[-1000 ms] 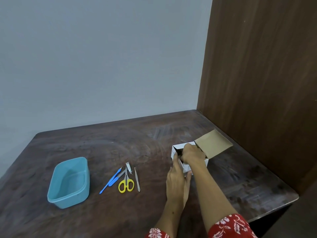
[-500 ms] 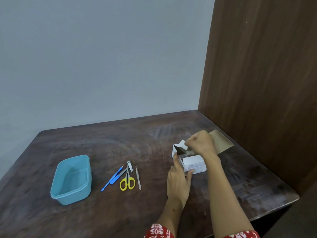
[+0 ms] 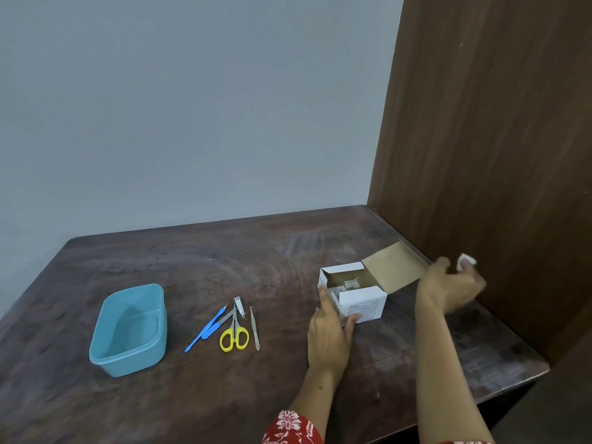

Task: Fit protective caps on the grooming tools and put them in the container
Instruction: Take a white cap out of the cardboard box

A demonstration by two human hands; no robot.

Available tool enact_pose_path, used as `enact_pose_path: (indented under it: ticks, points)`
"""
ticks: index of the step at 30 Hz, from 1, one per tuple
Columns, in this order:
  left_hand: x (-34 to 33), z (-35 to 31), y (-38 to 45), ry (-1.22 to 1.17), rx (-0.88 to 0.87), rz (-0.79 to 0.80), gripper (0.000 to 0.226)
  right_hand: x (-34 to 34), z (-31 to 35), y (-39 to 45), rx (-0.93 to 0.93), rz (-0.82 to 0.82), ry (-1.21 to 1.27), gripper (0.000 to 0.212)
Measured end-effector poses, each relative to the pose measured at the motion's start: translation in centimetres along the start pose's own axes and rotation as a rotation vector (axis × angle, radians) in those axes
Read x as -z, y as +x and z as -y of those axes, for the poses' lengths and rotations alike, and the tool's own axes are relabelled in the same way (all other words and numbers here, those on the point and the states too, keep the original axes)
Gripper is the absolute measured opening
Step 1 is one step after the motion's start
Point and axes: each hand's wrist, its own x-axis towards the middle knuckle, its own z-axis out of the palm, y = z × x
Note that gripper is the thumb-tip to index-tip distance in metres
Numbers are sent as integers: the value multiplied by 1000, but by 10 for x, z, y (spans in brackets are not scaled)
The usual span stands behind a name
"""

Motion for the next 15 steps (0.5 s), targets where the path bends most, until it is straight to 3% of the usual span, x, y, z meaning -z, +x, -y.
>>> enact_pose_path:
  ticks: [3, 5, 8, 10, 13, 15]
  points:
    - [1, 0, 0, 13, 13, 19, 83, 0, -3, 3, -443, -65, 261, 32]
    - [1, -1, -1, 18, 10, 21, 77, 0, -3, -2, -510, 3, 407, 33]
    - [1, -2, -2, 12, -15, 3, 70, -1, 3, -13, -506, 213, 567, 36]
    - [2, -2, -1, 13, -22, -4, 69, 0, 9, -22, -503, 361, 593, 27]
    - [2, -2, -1, 4, -25, -8, 67, -2, 4, -36, -360, 562, 421, 11]
    - [2, -2, 0, -3, -18, -3, 68, -5, -5, -44, -116, 679, 148, 12]
